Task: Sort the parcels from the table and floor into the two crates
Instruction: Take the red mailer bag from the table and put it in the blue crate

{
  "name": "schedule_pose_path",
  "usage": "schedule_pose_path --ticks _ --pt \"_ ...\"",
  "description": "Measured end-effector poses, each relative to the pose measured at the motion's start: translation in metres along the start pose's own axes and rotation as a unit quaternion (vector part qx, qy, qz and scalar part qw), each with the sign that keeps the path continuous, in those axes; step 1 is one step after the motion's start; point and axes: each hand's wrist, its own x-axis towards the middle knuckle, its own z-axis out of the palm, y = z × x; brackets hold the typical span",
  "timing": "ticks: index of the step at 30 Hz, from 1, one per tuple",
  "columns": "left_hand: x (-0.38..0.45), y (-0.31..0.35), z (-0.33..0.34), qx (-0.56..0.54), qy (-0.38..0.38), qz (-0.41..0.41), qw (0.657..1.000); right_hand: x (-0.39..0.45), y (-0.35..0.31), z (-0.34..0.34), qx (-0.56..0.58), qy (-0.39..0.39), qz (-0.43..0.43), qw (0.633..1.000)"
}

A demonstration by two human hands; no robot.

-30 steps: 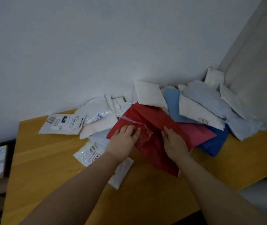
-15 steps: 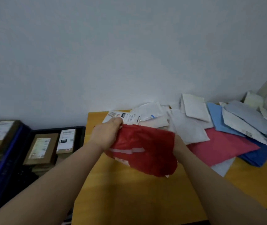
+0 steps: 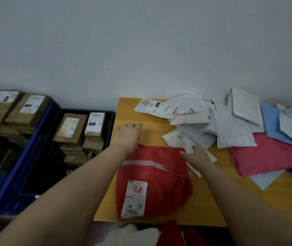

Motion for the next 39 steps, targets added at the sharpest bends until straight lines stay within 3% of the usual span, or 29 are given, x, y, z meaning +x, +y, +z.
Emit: schedule_pose_path --ticks 8,13,17,21,24,27,33,39 --pt "-0.059 -0.026 0.075 -0.095 -0.112 -0.140 0.979 0.002 0.037 0.037 -0.071 -0.068 -0.018 0.995" --pt "-0.094 -0.020 0.113 -0.235 -0.151 -0.263 0.923 -0.007 0.051 0.063 -0.067 -0.091 -0.002 0.994" --pt "-0.106 -0.005 0.128 -0.313 -0.149 -0.308 0.886 -0.011 0.057 0.076 -0.121 -0.112 0.008 0.986" --pt "-0.106 0.006 0.128 -0.418 -0.128 -0.340 0.833 -0.005 0.057 0.071 -0.091 -0.119 0.029 0.988" --pt "-0.099 0.014 0.117 -0.512 -0.063 -0.344 0.785 0.001 0.058 0.062 -0.038 -0.104 0.030 0.993" --pt "-0.085 0.019 0.092 -0.601 -0.004 -0.311 0.736 0.011 0.048 0.043 0.011 -0.031 -0.004 0.999" --pt "-0.053 0.027 0.042 -0.702 0.073 -0.205 0.678 0.026 0.009 0.000 0.128 0.123 -0.142 0.974" --pt "-0.039 0.028 0.015 -0.738 0.129 -0.127 0.650 0.027 -0.016 -0.009 0.158 0.192 -0.178 0.952"
